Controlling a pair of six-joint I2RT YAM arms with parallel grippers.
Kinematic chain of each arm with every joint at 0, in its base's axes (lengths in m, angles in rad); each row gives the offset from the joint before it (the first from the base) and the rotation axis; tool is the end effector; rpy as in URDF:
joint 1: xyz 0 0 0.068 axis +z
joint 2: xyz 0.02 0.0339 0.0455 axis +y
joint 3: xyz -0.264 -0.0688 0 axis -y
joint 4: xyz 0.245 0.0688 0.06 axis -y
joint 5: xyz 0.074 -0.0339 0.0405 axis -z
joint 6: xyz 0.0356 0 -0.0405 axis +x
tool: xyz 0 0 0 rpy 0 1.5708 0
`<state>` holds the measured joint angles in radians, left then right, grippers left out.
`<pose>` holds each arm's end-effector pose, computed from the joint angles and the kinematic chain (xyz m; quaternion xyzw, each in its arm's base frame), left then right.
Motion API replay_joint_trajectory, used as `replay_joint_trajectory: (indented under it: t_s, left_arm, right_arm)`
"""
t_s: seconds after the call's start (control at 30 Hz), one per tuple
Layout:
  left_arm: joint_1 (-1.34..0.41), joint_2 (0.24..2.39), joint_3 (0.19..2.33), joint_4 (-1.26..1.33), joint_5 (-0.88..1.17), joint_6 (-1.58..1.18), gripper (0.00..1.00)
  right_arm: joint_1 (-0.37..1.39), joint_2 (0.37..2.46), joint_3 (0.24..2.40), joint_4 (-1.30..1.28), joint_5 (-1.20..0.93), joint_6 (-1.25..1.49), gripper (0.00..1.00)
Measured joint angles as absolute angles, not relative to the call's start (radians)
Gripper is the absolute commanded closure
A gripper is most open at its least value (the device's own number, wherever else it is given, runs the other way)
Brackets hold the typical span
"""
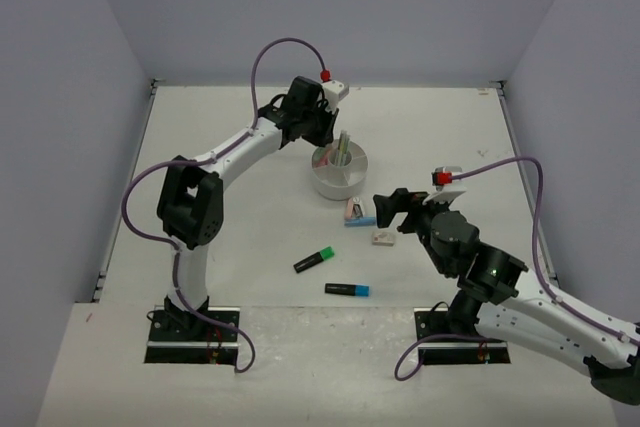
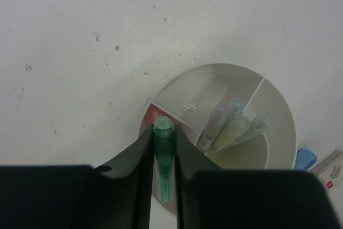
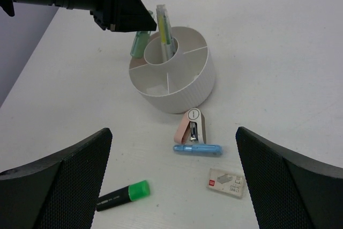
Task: Sort the stationery into containers
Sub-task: Place the stationery in the storage box, then pick up the stationery from the center of the board.
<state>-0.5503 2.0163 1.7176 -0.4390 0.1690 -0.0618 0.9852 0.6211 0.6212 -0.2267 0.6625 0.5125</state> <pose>0.3943 -0.2490 0.2636 0.2535 0.8759 -0.1951 0.3612 0.1010 0.1127 0.3042 0.0236 0.7668 0.2144 0.6045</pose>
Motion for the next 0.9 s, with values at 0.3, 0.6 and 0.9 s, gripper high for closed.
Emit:
replay_joint_trajectory:
  t_s: [0.3, 0.6, 0.9]
  left_arm:
    - [-0.55, 2.0, 1.68, -0.428, 0.169, -0.062, 0.41]
    - [-0.55, 1.745, 1.471, -0.395, -0.024, -0.193, 0.0]
    - [-0.549, 1.197, 1.123, -0.352, -0.23, -0.372, 0.0]
  right_arm:
    - [0.982, 0.675, 0.621, -0.231, 0.644, 0.512, 0.01]
    - [0.909, 0.798, 0.596, -0.178, 0.483, 0.504, 0.02]
    - [0.812, 1.279, 0.803, -0.328, 0.35, 0.452, 0.41]
